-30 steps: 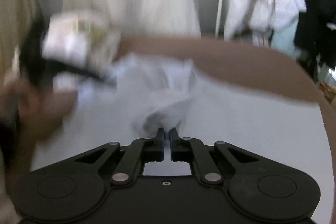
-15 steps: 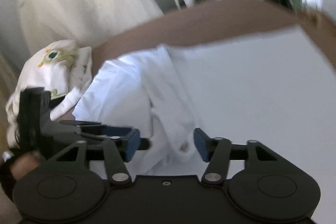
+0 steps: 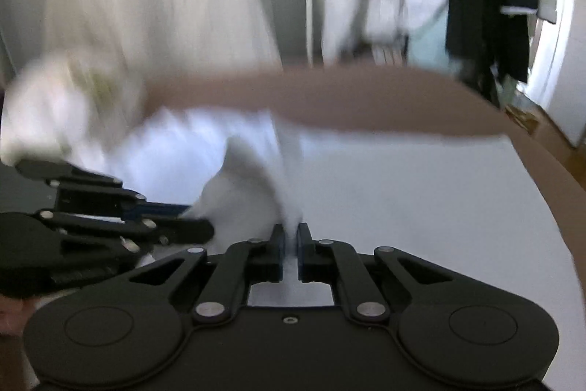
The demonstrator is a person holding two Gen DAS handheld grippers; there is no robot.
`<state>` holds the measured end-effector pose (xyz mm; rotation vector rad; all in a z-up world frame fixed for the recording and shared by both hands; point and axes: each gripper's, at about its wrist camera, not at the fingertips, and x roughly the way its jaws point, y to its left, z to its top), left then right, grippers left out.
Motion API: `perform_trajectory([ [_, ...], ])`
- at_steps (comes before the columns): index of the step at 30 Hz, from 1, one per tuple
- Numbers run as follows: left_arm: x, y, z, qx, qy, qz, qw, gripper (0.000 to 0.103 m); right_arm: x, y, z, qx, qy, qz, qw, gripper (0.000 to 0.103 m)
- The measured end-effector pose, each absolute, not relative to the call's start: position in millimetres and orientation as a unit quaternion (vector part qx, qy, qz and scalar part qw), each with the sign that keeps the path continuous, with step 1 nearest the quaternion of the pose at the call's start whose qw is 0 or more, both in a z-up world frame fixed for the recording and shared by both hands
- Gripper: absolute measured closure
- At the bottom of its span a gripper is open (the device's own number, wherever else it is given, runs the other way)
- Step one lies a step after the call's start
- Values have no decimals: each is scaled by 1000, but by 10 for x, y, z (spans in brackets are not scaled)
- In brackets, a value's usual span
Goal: Fold clothes
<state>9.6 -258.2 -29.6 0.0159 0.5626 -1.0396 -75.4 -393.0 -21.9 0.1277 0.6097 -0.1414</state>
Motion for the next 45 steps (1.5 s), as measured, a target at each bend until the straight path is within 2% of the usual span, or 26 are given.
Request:
perform_trajectory([
  [3,-35,-2165,161,-38,247,-514,821,95,-1036,-3930,-50,76,242,-26,967,95],
  [5,-255,-2092,266,-4,254,-530,809,95,-1189,-3940,-182,92,267,12,959,92],
  [8,-564,-2248,36,71,343,-542,764,94,-1372,-4021,-549,146,348,48,925,80],
  [11,-698,-2493,-570,101,497,-551,663,93,-1476,-4135,-970,199,432,28,879,79],
  [12,-718,-2534,-718,108,525,-548,642,93,-1510,-4149,-1032,202,439,13,875,79],
  [14,-737,-2568,-788,131,533,-540,639,92,-1583,-4168,-1035,212,428,-1,878,78],
  [15,-734,-2554,-718,136,515,-545,648,83,-1595,-4168,-994,217,421,0,881,77],
  [16,-729,-2537,-645,140,497,-549,657,75,-1600,-4154,-940,220,415,4,883,70],
  [17,-703,-2497,-549,132,480,-554,667,56,-1605,-4139,-886,223,409,8,885,66],
  [18,-660,-2440,-462,120,466,-557,677,43,-1600,-4118,-839,224,404,14,887,63],
  [20,-501,-2338,-391,96,462,-541,696,41,-1531,-4042,-834,229,404,30,885,54],
  [21,-421,-2287,-355,84,459,-533,706,40,-1501,-4018,-841,235,406,37,883,46],
  [22,-339,-2236,-328,73,458,-524,714,40,-1475,-4018,-858,244,410,44,878,43],
  [27,40,-2215,-797,14,537,-489,688,41,-1461,-4012,-1187,272,446,29,852,42],
  [29,73,-2333,-1025,20,553,-473,686,41,-1479,-3998,-1260,277,438,23,855,42],
  [30,68,-2459,-1137,38,550,-469,690,41,-1497,-3993,-1278,279,429,21,859,49],
  [31,57,-2581,-1244,56,546,-465,695,41,-1502,-3981,-1279,279,421,23,863,77],
  [32,6,-2670,-1311,75,537,-463,702,43,-1491,-3963,-1251,273,416,27,867,90],
  [33,-48,-2729,-1323,92,520,-457,716,68,-1478,-3946,-1211,265,416,26,869,95],
  [34,-96,-2785,-1277,114,496,-454,731,94,-1472,-3922,-1141,253,411,28,875,95],
  [35,-125,-2791,-1184,130,474,-451,745,101,-1477,-3887,-1033,237,399,31,885,95],
  [37,-252,-2579,-741,111,411,-455,782,101,-1493,-3831,-819,214,372,41,902,95],
  [40,-480,-2230,-102,82,344,-467,810,100,-1606,-3876,-527,246,331,83,907,95],
  [42,-541,-2135,-15,70,372,-485,788,99,-1660,-3907,-478,247,350,96,899,96],
  [44,-531,-2171,-243,77,434,-498,747,98,-1670,-3901,-560,223,402,93,883,95],
  [45,-514,-2216,-389,85,468,-500,724,91,-1657,-3876,-656,200,437,84,873,95],
])
